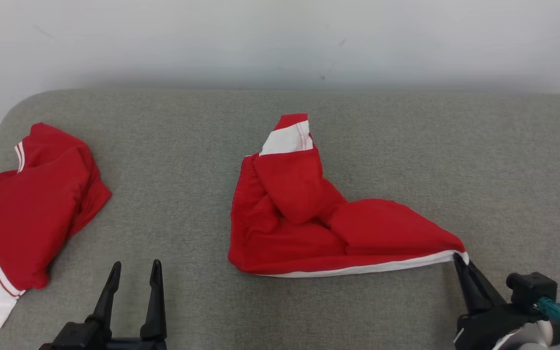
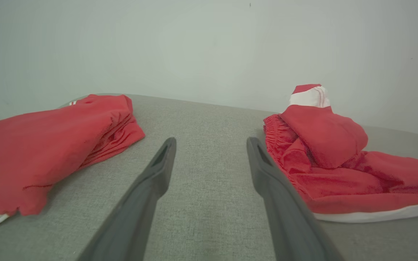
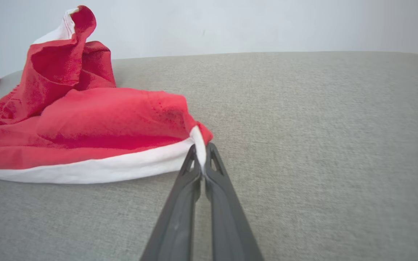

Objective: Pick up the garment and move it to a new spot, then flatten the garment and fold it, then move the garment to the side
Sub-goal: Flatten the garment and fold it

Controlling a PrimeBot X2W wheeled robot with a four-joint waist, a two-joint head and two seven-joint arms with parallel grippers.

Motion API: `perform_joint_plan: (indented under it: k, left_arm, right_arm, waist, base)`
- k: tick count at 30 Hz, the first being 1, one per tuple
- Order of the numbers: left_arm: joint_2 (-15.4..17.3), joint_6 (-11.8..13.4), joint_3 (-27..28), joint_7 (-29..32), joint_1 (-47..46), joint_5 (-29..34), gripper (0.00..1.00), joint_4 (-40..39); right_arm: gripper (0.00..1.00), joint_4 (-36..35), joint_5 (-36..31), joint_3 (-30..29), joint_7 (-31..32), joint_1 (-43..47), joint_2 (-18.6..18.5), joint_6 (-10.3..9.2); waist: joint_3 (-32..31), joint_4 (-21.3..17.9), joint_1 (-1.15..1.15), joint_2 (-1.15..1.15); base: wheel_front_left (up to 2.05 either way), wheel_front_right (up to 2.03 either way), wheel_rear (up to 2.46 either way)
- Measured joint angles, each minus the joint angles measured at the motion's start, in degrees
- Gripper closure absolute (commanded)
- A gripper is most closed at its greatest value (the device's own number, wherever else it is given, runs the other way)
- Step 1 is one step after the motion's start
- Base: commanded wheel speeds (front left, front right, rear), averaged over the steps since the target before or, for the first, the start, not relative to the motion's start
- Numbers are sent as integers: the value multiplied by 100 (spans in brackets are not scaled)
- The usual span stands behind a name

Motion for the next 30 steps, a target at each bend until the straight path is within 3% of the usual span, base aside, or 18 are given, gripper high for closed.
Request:
perform_joint_plan:
  k: [8, 9, 10, 11, 30]
  left_arm:
    - [-2, -9, -41, 0, -32, -36, 0, 54]
    - [-1, -9, -43, 0, -32, -36, 0, 55]
    - [-3, -9, -36, 0, -32, -36, 0, 54]
    - [-2, -9, -36, 0, -32, -36, 0, 54]
    - [-2, -9, 1, 0, -4, -8, 0, 36]
  right_arm:
    - [100, -178, -62, -832, 0, 671, -111, 0]
    - [59, -190, -80, -858, 0, 680, -80, 0]
    - [5, -215, -92, -858, 0, 674, -41, 0]
    - [0, -265, -104, -859, 0, 672, -1, 0]
    - [0, -2065, -814, -1410, -1, 1054, 641, 0]
  waist:
    - [40, -269, 0, 0]
    - [43, -291, 0, 0]
    - [45, -311, 0, 0]
    - [46, -330, 0, 0]
    - [-224, -478, 0, 0]
  base:
    - [0, 0, 0]
    - [0, 0, 0]
    - [0, 0, 0]
    - [0, 0, 0]
    - [0, 0, 0]
